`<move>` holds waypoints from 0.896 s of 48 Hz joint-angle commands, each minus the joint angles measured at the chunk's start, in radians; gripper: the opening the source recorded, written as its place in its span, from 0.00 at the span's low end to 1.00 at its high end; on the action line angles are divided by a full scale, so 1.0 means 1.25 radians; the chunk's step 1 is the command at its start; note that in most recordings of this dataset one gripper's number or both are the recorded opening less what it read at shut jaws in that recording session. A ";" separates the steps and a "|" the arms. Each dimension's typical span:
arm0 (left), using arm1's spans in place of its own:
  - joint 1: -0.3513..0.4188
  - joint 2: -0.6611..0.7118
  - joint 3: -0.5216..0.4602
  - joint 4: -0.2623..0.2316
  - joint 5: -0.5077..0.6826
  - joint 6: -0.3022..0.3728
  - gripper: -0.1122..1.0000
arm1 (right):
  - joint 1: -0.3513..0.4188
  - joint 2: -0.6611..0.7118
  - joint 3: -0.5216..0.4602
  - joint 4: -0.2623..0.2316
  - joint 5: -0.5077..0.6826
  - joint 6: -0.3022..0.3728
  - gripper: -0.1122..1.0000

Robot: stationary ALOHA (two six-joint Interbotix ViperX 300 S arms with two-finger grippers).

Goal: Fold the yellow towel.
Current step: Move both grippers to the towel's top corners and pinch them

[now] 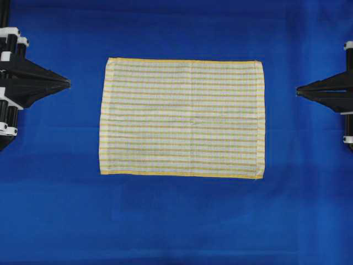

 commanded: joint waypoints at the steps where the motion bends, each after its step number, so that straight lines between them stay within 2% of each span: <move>1: -0.007 0.012 -0.007 -0.040 0.002 0.000 0.10 | 0.000 0.012 -0.012 0.002 0.001 0.009 0.10; 5: 0.002 0.026 -0.006 -0.039 0.017 0.007 0.10 | -0.013 0.031 -0.025 0.015 0.048 0.011 0.10; 11: 0.065 0.063 -0.001 -0.039 0.025 0.007 0.10 | -0.055 0.066 -0.037 0.033 0.126 0.016 0.10; 20: 0.169 0.158 0.010 -0.040 0.045 0.006 0.10 | -0.162 0.135 -0.028 0.074 0.141 0.016 0.10; 28: 0.222 0.259 0.007 -0.040 0.043 0.006 0.13 | -0.243 0.234 -0.034 0.088 0.142 0.017 0.11; 30: 0.236 0.291 0.006 -0.039 0.042 0.001 0.19 | -0.255 0.259 -0.037 0.092 0.142 0.017 0.12; 33: 0.249 0.328 0.007 -0.040 0.040 -0.001 0.32 | -0.276 0.304 -0.038 0.097 0.142 0.017 0.22; 40: 0.285 0.425 0.010 -0.040 0.022 0.000 0.73 | -0.320 0.395 -0.038 0.104 0.121 0.017 0.62; 41: 0.291 0.437 0.009 -0.040 0.017 0.001 0.79 | -0.329 0.415 -0.038 0.106 0.114 0.017 0.68; 43: 0.303 0.463 0.009 -0.039 0.005 0.001 0.85 | -0.341 0.441 -0.038 0.106 0.103 0.017 0.75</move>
